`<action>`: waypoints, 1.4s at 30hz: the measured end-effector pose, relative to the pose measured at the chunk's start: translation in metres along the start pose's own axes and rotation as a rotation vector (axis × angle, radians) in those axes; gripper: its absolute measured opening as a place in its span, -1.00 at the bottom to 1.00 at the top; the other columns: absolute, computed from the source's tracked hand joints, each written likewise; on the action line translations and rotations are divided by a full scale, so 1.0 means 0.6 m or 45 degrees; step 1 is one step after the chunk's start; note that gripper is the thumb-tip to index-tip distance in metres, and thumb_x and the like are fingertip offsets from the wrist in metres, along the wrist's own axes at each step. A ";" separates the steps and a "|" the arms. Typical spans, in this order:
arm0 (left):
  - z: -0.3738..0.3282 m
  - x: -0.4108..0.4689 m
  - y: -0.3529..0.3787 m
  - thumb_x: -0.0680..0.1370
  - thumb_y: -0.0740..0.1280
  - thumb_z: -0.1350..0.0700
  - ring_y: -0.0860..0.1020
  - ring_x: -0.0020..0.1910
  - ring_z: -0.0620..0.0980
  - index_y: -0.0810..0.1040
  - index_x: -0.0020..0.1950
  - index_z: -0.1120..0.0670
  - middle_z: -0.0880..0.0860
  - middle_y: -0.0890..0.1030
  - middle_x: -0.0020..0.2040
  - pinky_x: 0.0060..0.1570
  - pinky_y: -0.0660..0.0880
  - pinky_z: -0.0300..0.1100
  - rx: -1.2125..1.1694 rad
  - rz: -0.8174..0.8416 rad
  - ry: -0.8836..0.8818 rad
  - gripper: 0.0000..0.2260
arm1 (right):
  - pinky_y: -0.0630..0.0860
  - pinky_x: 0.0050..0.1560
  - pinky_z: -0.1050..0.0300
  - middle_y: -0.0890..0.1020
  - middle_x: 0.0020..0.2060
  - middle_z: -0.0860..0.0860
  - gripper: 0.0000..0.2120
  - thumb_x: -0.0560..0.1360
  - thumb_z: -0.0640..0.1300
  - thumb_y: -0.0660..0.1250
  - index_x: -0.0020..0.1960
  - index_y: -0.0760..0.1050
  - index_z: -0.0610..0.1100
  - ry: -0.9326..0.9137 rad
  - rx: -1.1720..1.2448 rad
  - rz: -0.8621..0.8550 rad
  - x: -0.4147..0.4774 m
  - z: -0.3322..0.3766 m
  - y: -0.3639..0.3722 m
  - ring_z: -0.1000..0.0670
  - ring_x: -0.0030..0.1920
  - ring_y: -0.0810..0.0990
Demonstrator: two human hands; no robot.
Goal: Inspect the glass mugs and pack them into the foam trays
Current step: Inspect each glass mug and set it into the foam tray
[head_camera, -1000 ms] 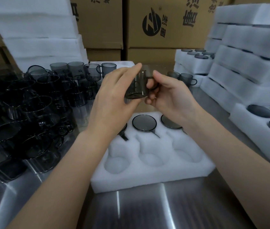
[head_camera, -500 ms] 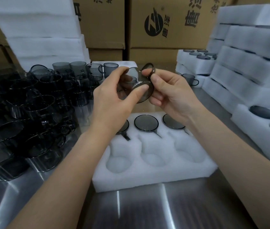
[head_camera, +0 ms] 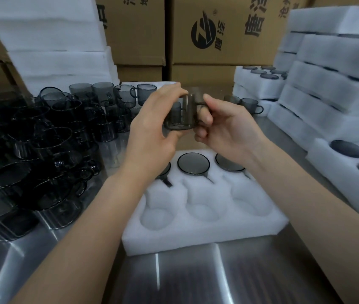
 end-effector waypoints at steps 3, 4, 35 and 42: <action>-0.005 -0.002 0.002 0.43 0.36 0.46 0.32 0.47 0.09 0.51 0.27 0.22 0.12 0.45 0.39 0.46 0.25 -0.15 0.076 0.006 0.074 -0.57 | 0.25 -0.26 0.12 0.38 -0.50 0.05 -0.67 0.50 -0.01 0.24 -0.41 0.41 -0.10 0.032 0.007 -0.060 0.001 -0.009 -0.003 0.01 -0.38 0.27; -0.006 -0.002 0.001 0.43 0.33 0.49 0.30 0.49 0.11 0.52 0.27 0.22 0.12 0.45 0.40 0.47 0.22 -0.20 0.099 -0.004 0.088 -0.57 | 0.24 -0.27 0.13 0.43 -0.51 0.07 -0.70 0.54 -0.03 0.23 -0.34 0.43 -0.12 0.032 -0.010 -0.091 0.001 -0.011 -0.006 0.01 -0.38 0.26; -0.004 -0.004 0.001 0.55 0.34 0.03 0.43 0.36 -0.06 0.27 0.51 0.19 -0.09 0.41 0.34 0.37 0.37 -0.16 -0.057 0.013 0.055 -0.42 | 0.59 0.00 -0.03 0.67 0.03 -0.10 -0.59 0.62 0.17 0.12 0.19 0.53 -0.11 -0.120 0.028 -0.065 -0.004 0.016 -0.003 -0.07 0.02 0.66; 0.007 -0.004 0.004 0.60 0.16 -0.08 0.43 0.09 -0.51 0.27 0.52 0.02 -0.47 0.39 0.13 0.17 0.35 -0.48 -0.147 0.076 -0.043 -0.51 | 0.62 -0.19 0.07 0.67 0.02 -0.11 -0.58 0.62 0.16 0.12 0.23 0.52 -0.12 0.077 0.164 0.164 -0.010 -0.005 0.040 -0.08 -0.06 0.68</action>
Point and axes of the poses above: each hand's wrist, its own x-axis towards the middle knuckle, its own y-axis out of the palm, z = x × y, the point moved 9 cm from there along x, towards the middle knuckle
